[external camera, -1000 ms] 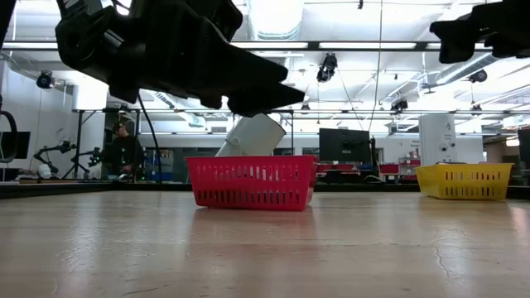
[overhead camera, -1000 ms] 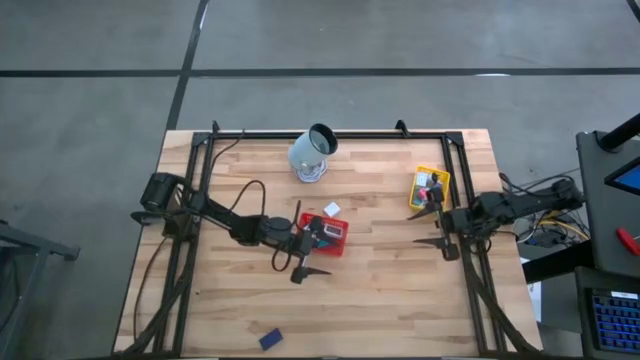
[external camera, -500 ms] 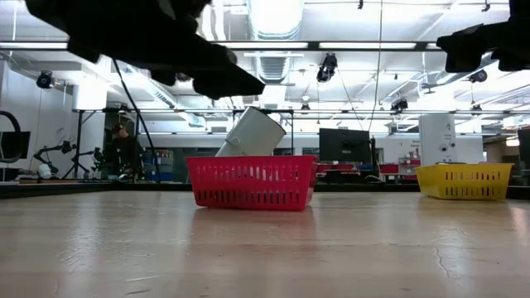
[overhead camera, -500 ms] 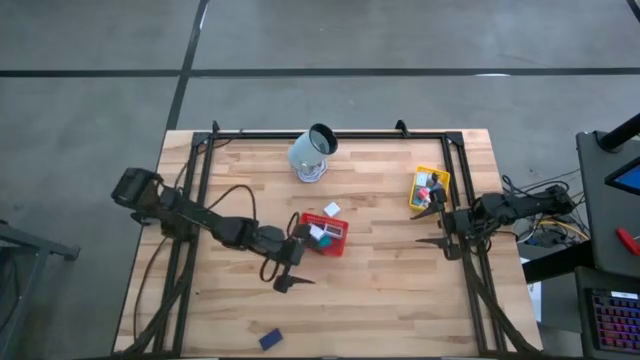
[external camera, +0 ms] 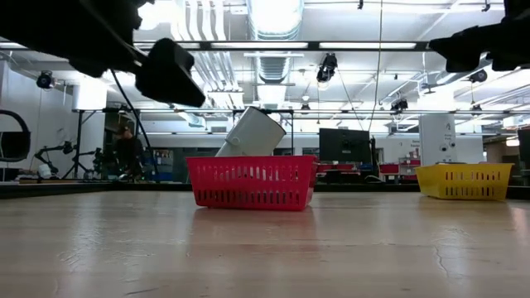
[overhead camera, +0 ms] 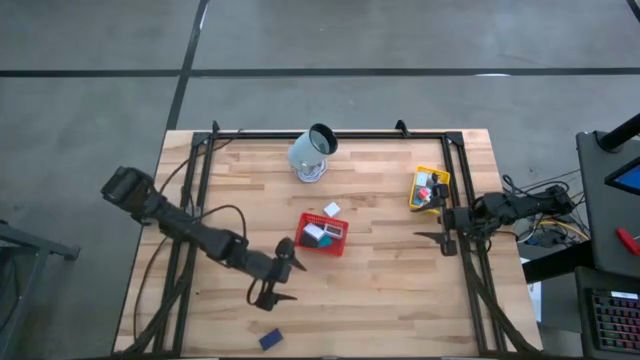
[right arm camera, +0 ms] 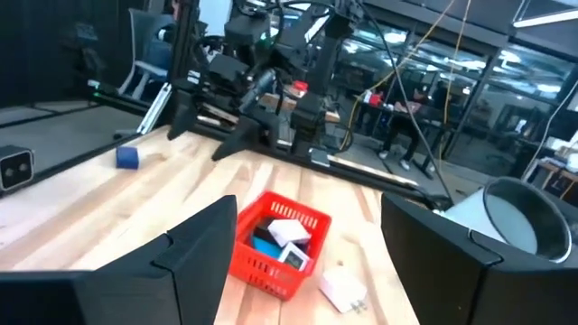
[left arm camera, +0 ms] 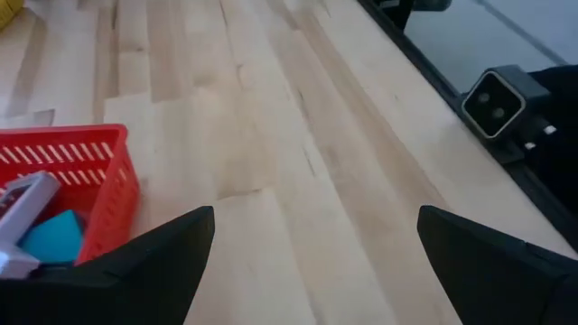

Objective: Pick & Place Office items
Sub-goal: Put the blue digital clock into the red basket

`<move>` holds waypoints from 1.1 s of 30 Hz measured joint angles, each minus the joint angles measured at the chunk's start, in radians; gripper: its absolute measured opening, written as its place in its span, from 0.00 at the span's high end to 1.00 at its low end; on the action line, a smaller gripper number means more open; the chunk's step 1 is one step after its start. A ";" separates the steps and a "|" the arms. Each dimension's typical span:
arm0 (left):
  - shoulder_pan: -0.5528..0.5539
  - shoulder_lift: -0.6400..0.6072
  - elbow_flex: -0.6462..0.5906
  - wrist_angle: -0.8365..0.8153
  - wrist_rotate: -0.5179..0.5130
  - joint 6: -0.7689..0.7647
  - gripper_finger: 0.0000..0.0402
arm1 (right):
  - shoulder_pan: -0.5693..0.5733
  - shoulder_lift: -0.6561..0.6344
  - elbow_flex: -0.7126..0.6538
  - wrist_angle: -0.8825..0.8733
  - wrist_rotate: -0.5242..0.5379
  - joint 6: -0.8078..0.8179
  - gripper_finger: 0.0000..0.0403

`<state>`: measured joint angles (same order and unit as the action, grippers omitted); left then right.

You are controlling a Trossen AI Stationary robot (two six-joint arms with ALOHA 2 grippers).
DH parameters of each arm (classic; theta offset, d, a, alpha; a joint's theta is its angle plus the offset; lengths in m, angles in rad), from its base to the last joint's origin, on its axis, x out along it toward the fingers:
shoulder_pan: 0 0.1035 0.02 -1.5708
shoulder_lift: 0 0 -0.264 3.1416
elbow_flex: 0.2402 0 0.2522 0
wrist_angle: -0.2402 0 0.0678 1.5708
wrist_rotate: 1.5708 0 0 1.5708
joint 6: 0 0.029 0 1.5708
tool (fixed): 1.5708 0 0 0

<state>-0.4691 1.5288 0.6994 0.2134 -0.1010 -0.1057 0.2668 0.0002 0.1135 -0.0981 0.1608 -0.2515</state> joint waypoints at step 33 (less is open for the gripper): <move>-0.275 -0.006 0.157 -0.433 -0.024 -0.660 0.02 | -0.117 0.001 -0.007 -0.030 -0.003 0.009 0.34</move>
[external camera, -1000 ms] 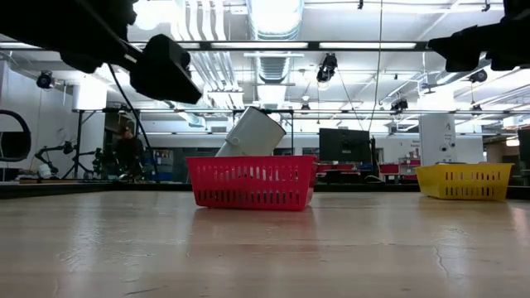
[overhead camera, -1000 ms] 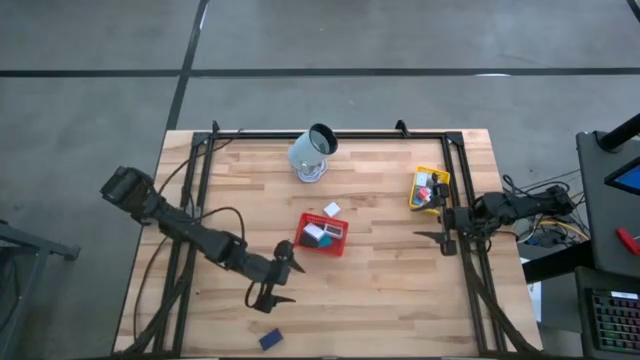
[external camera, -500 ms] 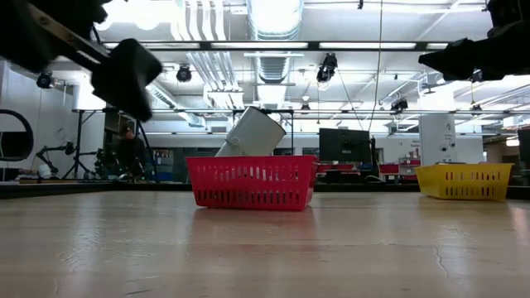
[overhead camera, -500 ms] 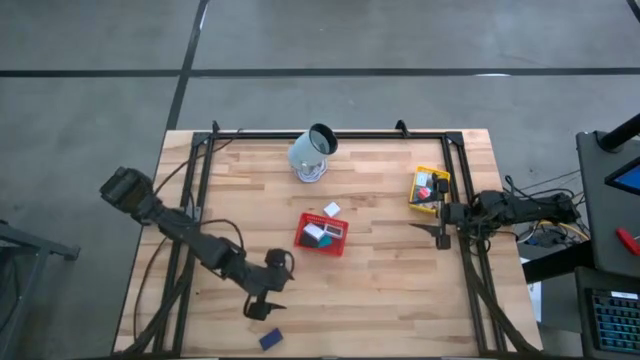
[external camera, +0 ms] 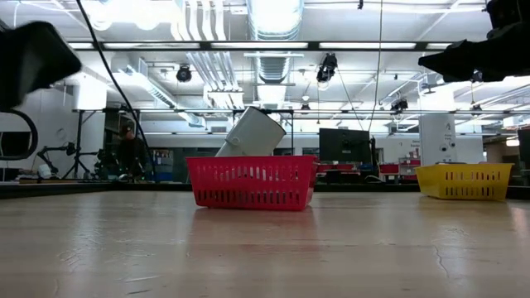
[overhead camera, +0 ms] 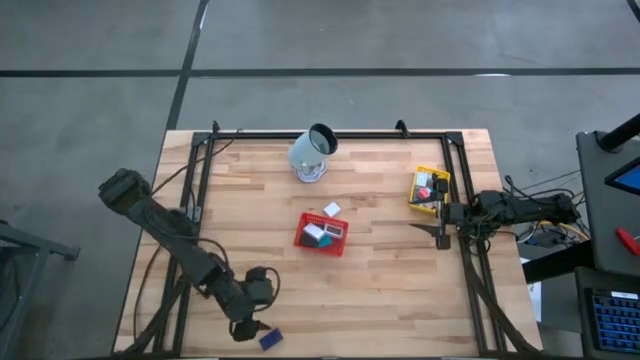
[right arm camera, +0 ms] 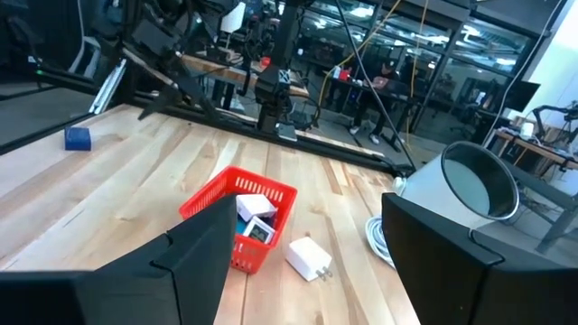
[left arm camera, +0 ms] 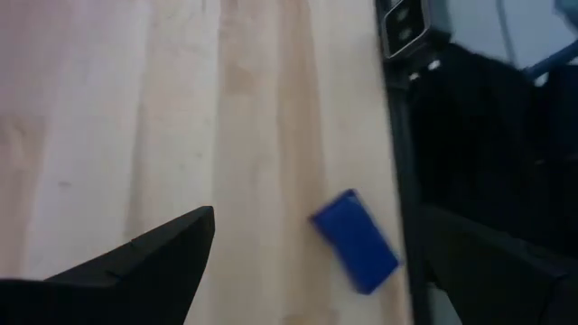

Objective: Pick & Place Office items
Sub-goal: Put the blue digital clock into the red basket

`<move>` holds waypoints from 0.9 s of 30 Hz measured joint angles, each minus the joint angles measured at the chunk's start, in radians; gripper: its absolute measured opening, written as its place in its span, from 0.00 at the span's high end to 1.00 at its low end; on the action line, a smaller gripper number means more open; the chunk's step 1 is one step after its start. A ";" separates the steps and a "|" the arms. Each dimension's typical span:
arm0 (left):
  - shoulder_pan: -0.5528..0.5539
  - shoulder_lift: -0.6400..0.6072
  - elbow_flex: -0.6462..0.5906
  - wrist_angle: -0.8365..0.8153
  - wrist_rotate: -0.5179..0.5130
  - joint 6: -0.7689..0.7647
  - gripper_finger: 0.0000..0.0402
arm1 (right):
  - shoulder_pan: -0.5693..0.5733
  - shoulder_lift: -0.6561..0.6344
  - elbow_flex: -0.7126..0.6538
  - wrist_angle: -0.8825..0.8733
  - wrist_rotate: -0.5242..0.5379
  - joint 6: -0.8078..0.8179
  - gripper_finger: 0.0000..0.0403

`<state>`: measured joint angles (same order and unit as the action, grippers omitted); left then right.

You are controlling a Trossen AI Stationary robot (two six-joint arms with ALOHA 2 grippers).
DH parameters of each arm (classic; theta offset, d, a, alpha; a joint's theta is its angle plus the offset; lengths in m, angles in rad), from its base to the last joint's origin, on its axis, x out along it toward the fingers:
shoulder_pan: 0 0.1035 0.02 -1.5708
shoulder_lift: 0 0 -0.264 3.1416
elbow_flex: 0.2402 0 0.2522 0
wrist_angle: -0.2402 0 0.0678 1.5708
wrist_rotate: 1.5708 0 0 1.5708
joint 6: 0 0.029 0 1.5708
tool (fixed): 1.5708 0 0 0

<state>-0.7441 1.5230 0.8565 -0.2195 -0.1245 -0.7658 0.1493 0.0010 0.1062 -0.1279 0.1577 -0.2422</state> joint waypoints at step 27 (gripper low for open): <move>-0.097 0.351 0.360 -0.234 -0.034 -0.282 0.02 | 0.001 0.000 0.000 -0.025 -0.009 0.030 0.35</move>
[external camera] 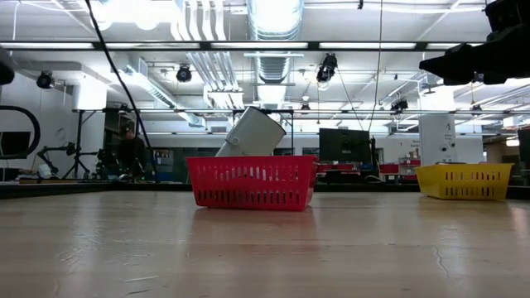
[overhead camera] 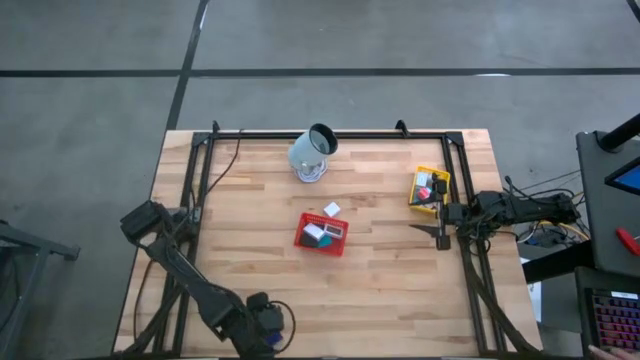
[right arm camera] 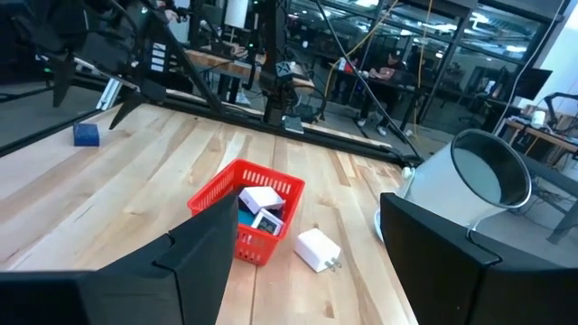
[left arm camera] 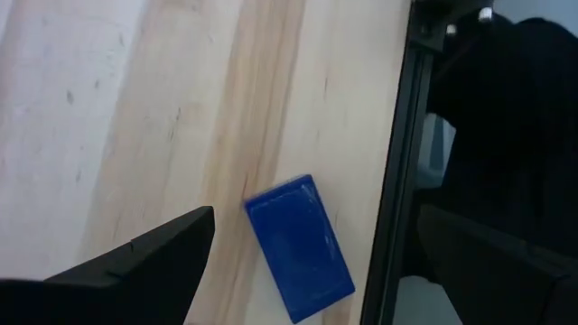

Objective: Pick & Place Office items
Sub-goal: Put the blue digital clock into the red basket

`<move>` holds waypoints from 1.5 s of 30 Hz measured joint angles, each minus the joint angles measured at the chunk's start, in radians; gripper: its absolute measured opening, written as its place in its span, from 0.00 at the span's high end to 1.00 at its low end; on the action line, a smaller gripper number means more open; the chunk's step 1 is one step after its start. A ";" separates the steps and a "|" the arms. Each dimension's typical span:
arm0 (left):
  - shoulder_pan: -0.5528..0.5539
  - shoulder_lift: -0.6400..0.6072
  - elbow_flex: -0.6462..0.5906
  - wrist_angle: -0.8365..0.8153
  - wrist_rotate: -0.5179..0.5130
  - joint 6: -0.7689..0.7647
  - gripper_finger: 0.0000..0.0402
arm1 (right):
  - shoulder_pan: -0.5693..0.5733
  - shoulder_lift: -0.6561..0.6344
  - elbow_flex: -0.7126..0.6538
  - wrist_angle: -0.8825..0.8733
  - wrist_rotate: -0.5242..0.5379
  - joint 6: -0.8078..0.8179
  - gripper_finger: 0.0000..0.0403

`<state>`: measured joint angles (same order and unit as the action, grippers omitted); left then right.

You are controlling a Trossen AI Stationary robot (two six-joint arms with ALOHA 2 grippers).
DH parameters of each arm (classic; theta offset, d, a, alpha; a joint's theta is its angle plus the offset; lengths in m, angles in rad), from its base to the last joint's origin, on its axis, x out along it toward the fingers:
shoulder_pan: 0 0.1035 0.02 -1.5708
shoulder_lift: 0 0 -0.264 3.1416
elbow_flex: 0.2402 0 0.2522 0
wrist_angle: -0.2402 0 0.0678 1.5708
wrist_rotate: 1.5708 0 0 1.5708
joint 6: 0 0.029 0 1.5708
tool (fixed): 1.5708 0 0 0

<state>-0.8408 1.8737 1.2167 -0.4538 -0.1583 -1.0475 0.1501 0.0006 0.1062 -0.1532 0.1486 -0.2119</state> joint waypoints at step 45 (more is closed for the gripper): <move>-0.036 0.116 0.012 0.026 -0.003 -0.294 0.02 | 0.000 0.000 0.000 0.000 0.000 0.002 0.35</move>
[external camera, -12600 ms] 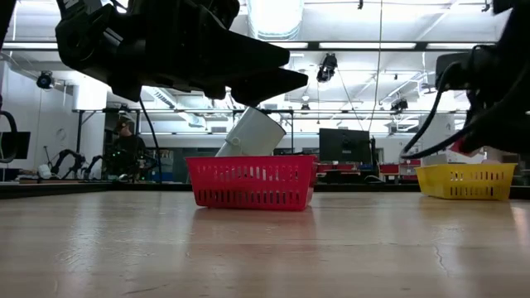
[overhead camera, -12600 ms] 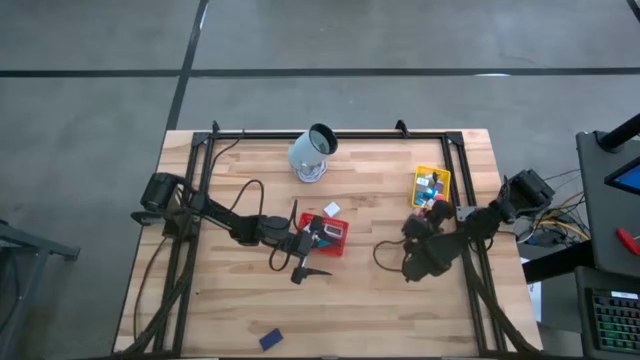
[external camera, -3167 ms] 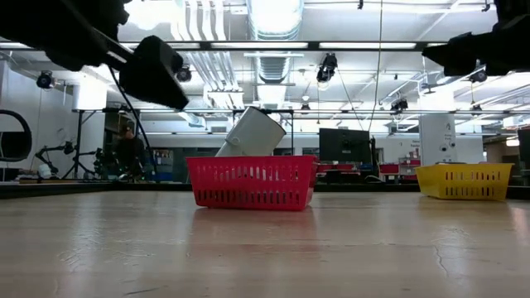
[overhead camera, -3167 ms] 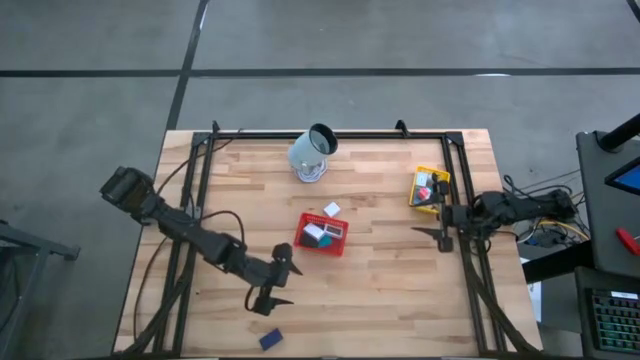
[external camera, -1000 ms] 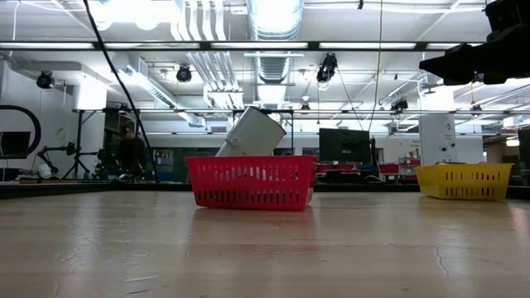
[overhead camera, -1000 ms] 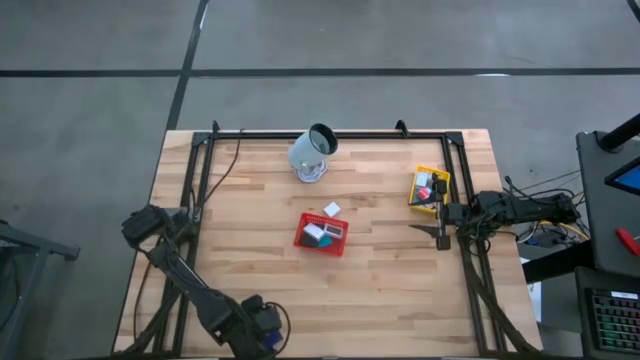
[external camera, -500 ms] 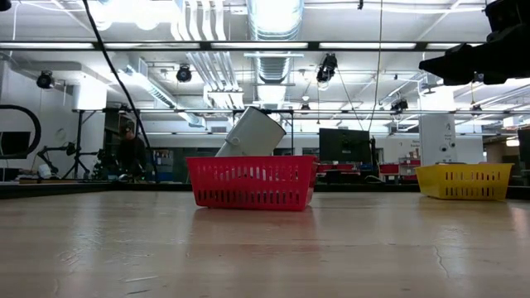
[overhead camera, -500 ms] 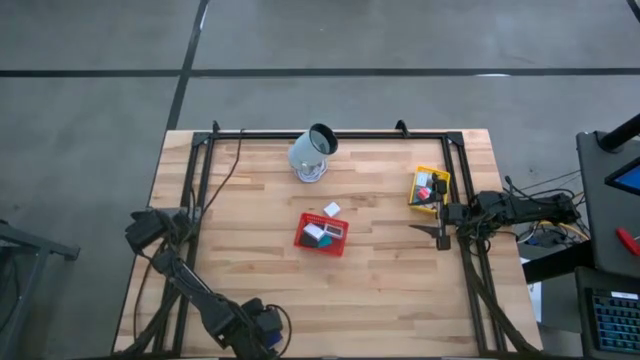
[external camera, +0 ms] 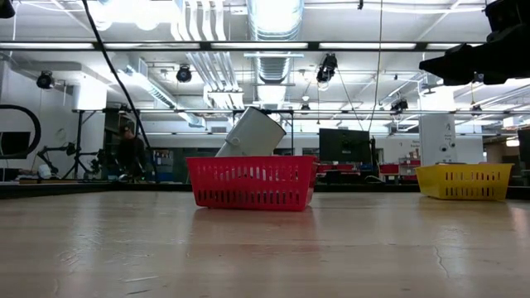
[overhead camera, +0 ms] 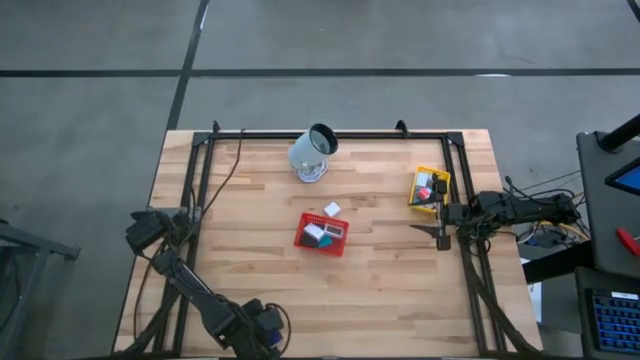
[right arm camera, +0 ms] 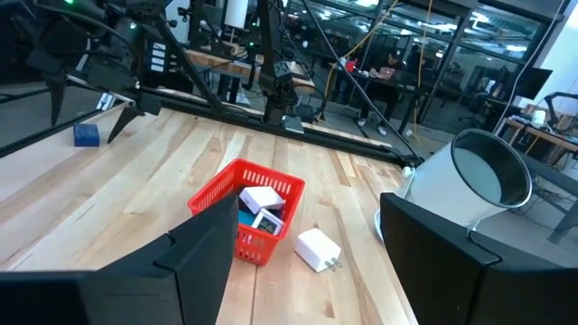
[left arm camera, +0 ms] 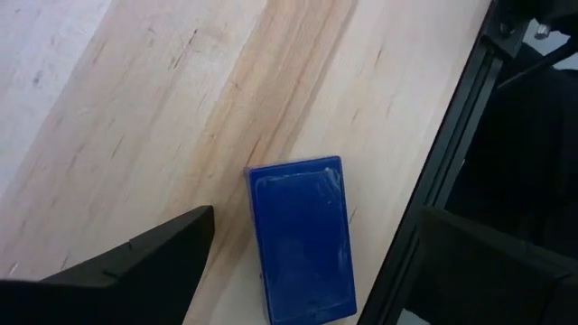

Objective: Pick & Place Office items
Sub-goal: Put the blue digital clock into the red basket

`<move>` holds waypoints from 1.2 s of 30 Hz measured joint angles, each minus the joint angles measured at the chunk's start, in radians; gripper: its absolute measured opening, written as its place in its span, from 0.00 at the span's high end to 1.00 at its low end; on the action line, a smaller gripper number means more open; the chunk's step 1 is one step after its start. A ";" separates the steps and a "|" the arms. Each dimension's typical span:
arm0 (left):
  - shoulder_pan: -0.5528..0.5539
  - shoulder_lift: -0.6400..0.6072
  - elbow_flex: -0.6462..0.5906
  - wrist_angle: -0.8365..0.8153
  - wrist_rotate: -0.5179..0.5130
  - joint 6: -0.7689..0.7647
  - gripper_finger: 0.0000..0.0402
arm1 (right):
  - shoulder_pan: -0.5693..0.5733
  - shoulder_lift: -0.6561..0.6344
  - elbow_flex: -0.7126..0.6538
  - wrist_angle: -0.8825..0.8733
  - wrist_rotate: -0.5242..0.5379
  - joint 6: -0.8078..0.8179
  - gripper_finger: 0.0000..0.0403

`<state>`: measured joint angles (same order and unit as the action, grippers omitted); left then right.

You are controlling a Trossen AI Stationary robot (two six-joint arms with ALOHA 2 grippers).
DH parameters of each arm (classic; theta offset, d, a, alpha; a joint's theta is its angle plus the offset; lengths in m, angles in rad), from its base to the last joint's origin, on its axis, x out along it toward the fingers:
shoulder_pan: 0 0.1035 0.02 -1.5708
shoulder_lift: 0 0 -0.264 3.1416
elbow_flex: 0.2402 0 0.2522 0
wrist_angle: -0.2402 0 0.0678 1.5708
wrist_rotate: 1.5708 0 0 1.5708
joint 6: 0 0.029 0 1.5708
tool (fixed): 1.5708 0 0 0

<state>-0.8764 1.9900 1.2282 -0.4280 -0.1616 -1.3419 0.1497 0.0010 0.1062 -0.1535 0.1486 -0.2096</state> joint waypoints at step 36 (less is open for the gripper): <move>0.032 0.044 0.248 -0.423 0.029 0.098 0.07 | 0.000 -0.001 0.000 -0.015 0.006 0.018 0.35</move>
<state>-0.8446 2.0340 1.4758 -0.8514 -0.1326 -1.2435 0.1497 0.0004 0.1062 -0.1684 0.1545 -0.1920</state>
